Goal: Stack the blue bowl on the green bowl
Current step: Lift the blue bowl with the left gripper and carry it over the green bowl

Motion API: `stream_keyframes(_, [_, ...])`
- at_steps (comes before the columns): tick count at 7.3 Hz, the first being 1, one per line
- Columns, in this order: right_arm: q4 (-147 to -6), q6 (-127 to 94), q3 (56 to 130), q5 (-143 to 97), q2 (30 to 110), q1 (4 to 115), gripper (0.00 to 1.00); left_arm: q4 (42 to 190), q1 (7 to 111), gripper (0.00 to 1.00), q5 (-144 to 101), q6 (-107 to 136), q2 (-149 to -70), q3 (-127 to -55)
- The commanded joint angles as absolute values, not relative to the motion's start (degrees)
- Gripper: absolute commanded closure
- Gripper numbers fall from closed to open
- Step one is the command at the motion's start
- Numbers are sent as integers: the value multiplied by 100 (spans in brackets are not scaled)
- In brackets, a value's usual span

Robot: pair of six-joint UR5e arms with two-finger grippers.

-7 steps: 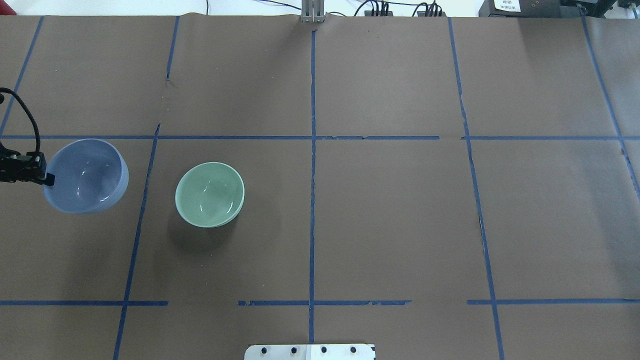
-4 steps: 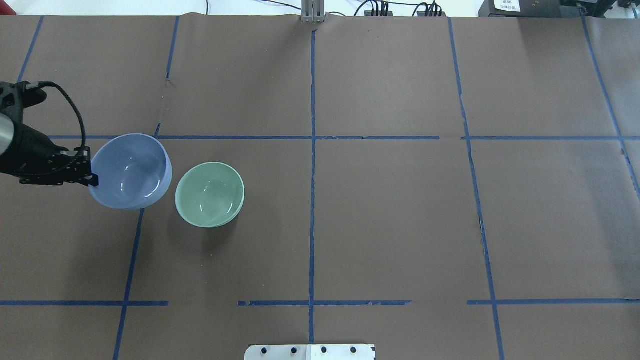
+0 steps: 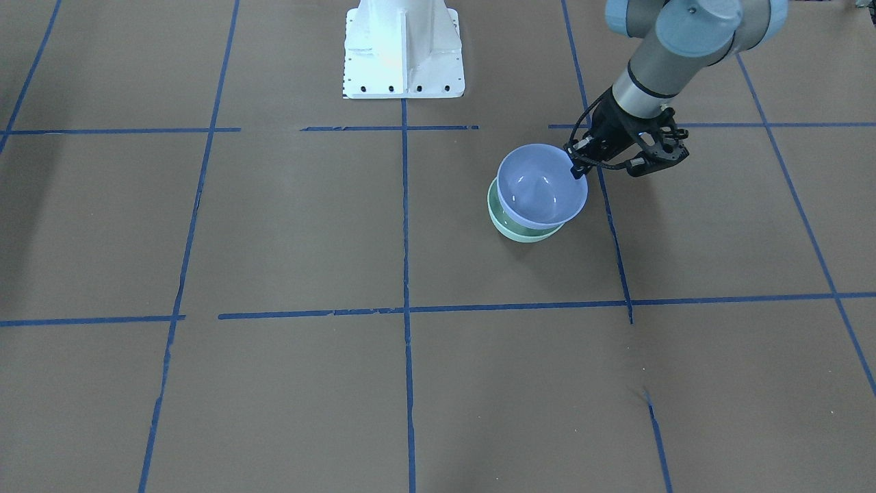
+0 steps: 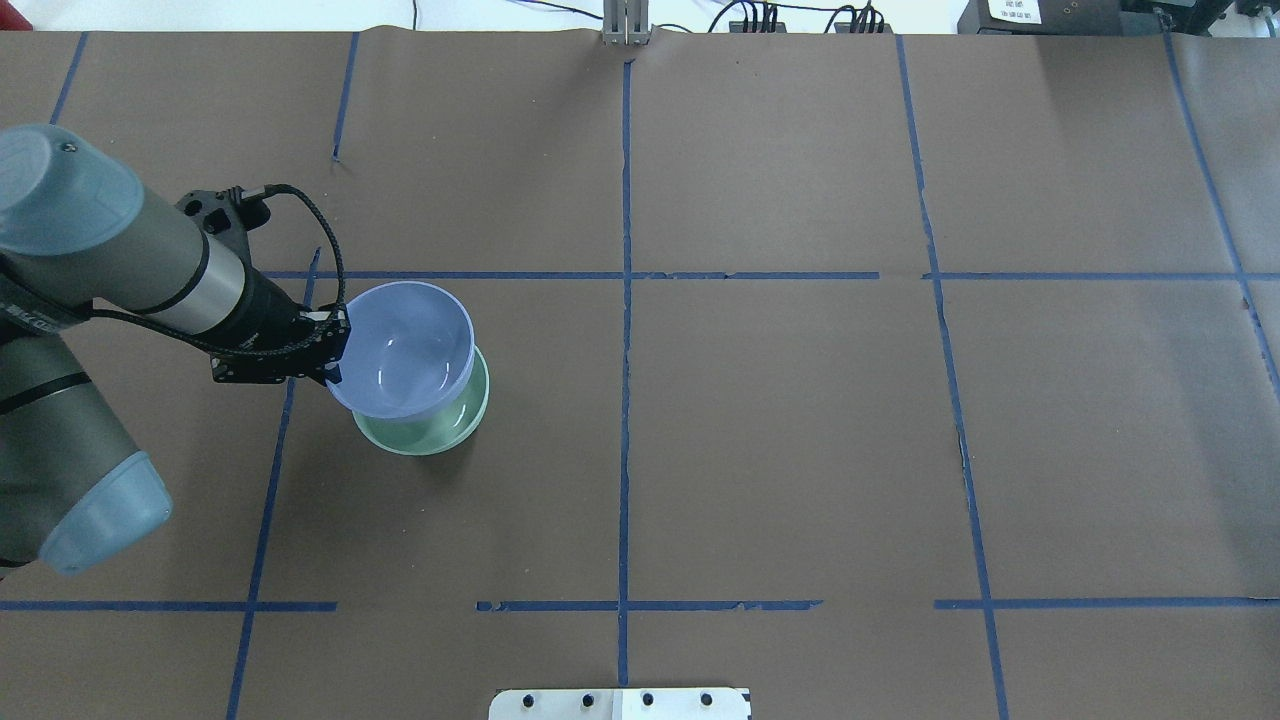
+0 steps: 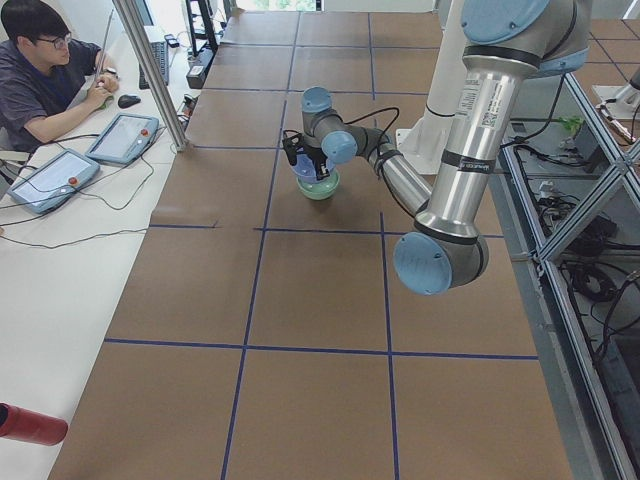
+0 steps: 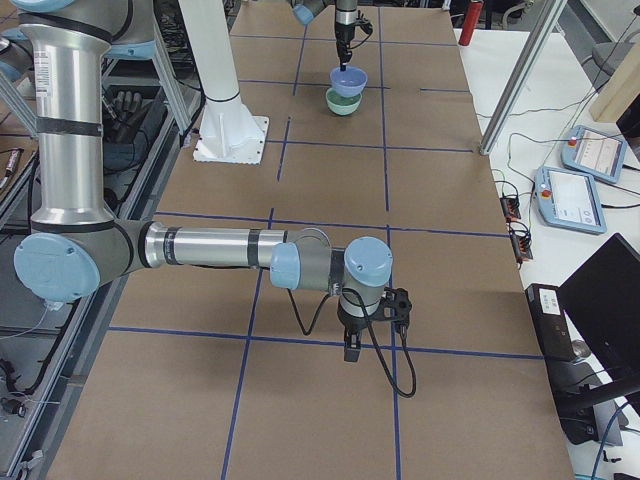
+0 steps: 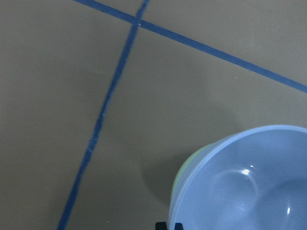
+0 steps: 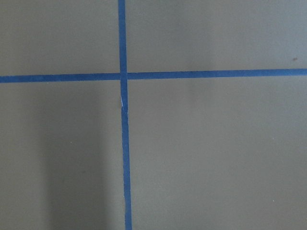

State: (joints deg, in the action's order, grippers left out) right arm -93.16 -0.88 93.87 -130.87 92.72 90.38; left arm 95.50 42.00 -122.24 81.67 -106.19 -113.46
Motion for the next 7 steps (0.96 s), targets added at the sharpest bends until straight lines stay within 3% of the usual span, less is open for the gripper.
stream_keyframes(1, [-9316, -97, 9387, -13087, 9272, 9044, 0, 9562, 3974, 100, -12155, 8235, -10670, -11207])
stream_keyframes(7, [-9316, -97, 9387, -13087, 9272, 9035, 0, 9984, 3920, 100, -12155, 8227, -10617, -10767])
